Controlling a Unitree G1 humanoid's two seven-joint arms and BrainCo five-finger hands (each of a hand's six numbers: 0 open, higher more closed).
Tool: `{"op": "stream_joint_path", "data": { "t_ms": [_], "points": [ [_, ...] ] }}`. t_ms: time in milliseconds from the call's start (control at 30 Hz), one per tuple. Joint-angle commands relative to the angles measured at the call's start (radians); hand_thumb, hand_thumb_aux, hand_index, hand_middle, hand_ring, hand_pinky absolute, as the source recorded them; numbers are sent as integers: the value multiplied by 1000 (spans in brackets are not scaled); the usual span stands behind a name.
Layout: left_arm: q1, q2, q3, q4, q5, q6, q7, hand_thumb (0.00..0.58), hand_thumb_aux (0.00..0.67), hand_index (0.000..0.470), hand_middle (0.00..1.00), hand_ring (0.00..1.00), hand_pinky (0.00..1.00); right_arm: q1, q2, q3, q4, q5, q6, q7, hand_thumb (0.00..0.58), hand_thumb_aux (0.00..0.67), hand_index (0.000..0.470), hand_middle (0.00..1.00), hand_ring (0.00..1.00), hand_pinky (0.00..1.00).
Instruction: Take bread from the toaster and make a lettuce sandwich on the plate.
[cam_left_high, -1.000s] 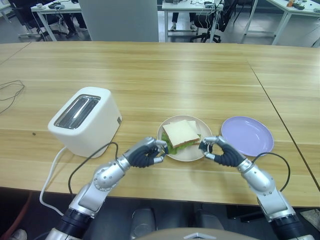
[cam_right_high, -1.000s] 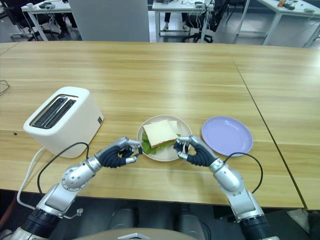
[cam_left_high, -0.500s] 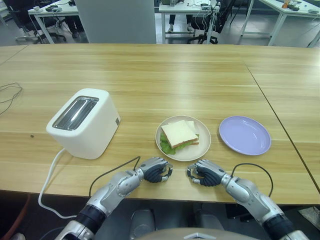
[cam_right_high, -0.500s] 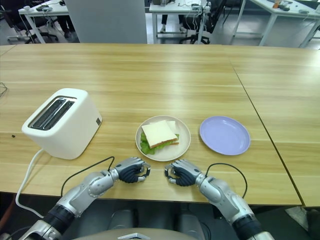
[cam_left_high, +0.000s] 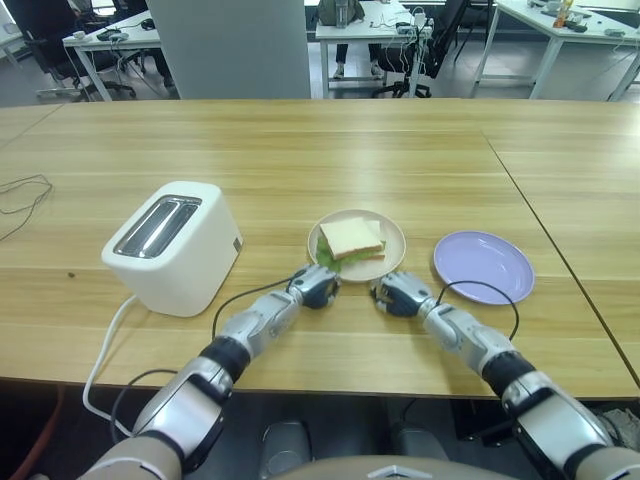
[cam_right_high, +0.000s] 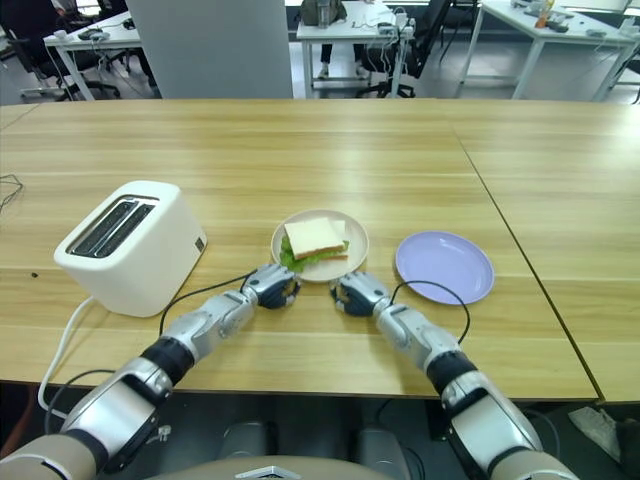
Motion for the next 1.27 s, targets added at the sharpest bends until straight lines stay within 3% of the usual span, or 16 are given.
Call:
{"op": "stream_joint_path", "data": {
  "t_ms": [33, 133, 167, 200, 233, 267, 300, 333, 400, 500, 633, 800, 1267],
  "points": [
    [-70, -6, 0, 38, 30, 45, 157, 580, 670, 460, 1000, 1000, 1000, -62, 6, -8, 42, 3, 7, -117, 580, 670, 460, 894, 894, 894],
    [-43, -5, 63, -24, -74, -27, 157, 580, 670, 460, 1000, 1000, 1000, -61, -5, -16, 15, 36, -51, -142, 580, 670, 460, 851, 851, 851],
    [-16, -7, 95, -64, -133, -60, 129, 0, 0, 0, 1000, 1000, 1000, -45, -8, -30, -3, 74, -95, -126, 580, 667, 458, 780, 780, 780],
    [35, -8, 139, -132, -225, -109, 80, 0, 0, 0, 820, 820, 820, -7, -4, -68, -37, 172, -171, -71, 294, 200, 137, 682, 682, 682],
    [88, -10, 177, -202, -314, -148, 26, 0, 0, 0, 502, 502, 502, 36, 4, -102, -75, 281, -243, -3, 0, 0, 0, 369, 369, 369],
    [125, -11, 203, -253, -373, -169, -13, 0, 0, 0, 133, 133, 133, 67, 10, -127, -103, 356, -289, 49, 0, 0, 0, 59, 59, 59],
    [166, -15, 228, -306, -440, -184, -62, 0, 0, 0, 133, 133, 133, 102, 15, -148, -139, 433, -327, 101, 0, 0, 0, 59, 59, 59],
    [208, -21, 251, -363, -508, -194, -107, 0, 0, 0, 0, 0, 0, 140, 18, -167, -186, 504, -347, 146, 0, 0, 0, 0, 0, 0],
    [301, -40, 304, -504, -680, -213, -202, 0, 0, 0, 0, 0, 0, 220, 25, -209, -294, 653, -363, 236, 0, 0, 0, 0, 0, 0],
    [417, -105, 400, -677, -946, -152, -295, 0, 0, 0, 0, 0, 0, 306, 42, -265, -412, 779, -324, 305, 0, 0, 0, 0, 0, 0],
    [531, -186, 477, -814, -1130, -114, -347, 0, 0, 0, 0, 0, 0, 398, 106, -323, -554, 922, -291, 357, 0, 0, 0, 0, 0, 0],
    [599, -245, 507, -795, -1066, -242, -337, 0, 0, 0, 0, 0, 0, 502, 151, -370, -669, 1072, -296, 457, 0, 0, 0, 0, 0, 0],
    [666, -274, 529, -837, -1117, -357, -472, 0, 0, 0, 0, 0, 0, 602, 231, -400, -769, 1112, -287, 588, 0, 0, 0, 0, 0, 0]
  ]
}}
